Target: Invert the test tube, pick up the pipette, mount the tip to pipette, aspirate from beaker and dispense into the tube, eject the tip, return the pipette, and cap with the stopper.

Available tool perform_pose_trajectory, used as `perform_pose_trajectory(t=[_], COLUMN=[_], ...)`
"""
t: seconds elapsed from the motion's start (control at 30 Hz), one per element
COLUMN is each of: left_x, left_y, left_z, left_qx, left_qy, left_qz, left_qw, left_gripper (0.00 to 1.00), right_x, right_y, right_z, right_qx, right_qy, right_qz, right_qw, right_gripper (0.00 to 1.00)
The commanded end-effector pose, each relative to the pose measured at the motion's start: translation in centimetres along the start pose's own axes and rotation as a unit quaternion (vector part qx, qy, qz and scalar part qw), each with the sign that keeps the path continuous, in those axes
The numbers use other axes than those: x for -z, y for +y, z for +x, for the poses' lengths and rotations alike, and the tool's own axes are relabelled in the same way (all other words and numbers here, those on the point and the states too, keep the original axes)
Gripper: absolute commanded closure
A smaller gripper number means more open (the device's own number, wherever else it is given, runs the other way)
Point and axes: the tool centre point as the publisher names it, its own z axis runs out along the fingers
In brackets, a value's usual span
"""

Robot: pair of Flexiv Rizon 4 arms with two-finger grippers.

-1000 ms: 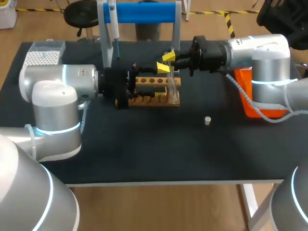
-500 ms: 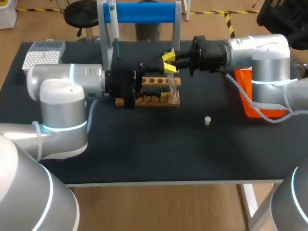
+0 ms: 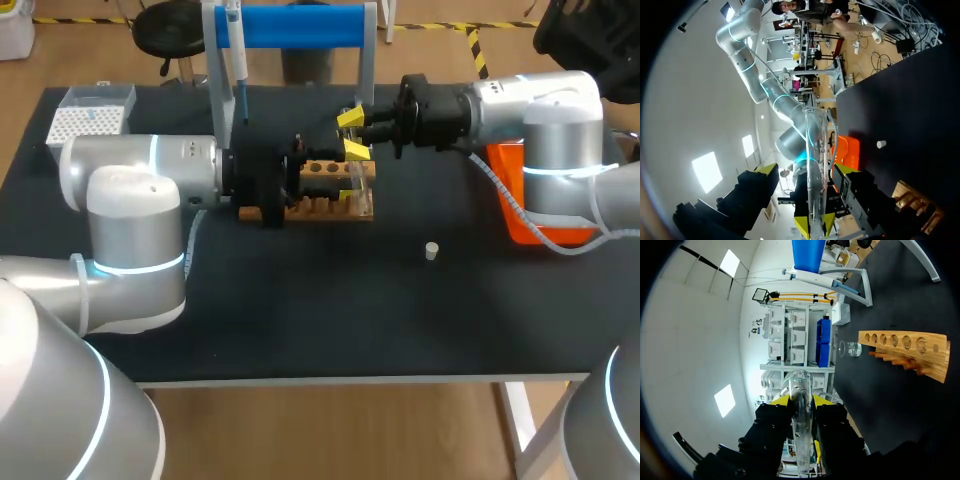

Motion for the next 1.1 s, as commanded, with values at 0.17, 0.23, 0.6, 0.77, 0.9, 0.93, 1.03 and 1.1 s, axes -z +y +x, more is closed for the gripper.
perform_pose_trajectory(t=[0.17,0.23,0.6,0.77,0.9,0.93,1.03,1.1], left_x=[-0.32,-0.38,-1.0,-1.03,-1.04,-1.03,-0.97,-0.91], left_y=[-0.21,-0.19,-0.15,-0.15,-0.16,-0.17,-0.21,-0.23], left_z=[0.09,0.11,0.05,0.03,0.02,0.02,0.02,0.02], left_qx=[0.001,0.002,0.002,0.002,0.003,0.003,0.003,0.004], left_qy=[0.0,-0.001,-0.001,-0.001,-0.001,-0.002,-0.002,-0.003], left_qz=[-0.002,-0.001,0.004,0.005,0.006,0.005,0.003,0.002], left_qw=[1.0,1.0,1.0,1.0,1.0,1.0,1.0,1.0], left_gripper=[0.44,0.46,0.45,0.51,0.53,0.56,0.79,1.0], right_x=[0.04,0.04,0.04,0.04,0.04,0.04,0.04,0.04], right_y=[0.03,0.03,0.03,0.03,0.03,0.03,0.03,0.03], right_z=[0.05,0.05,0.05,0.05,0.05,0.05,0.05,0.05], right_qx=[0.0,0.0,0.0,0.0,0.0,0.0,0.0,0.0], right_qy=[-0.001,-0.001,-0.001,-0.001,-0.001,-0.001,-0.001,-0.001], right_qz=[0.001,0.001,0.001,0.001,0.001,0.001,0.001,0.001], right_qw=[1.0,1.0,1.0,1.0,1.0,1.0,1.0,1.0], right_gripper=[1.0,1.0,1.0,1.0,1.0,1.0,1.0,1.0])
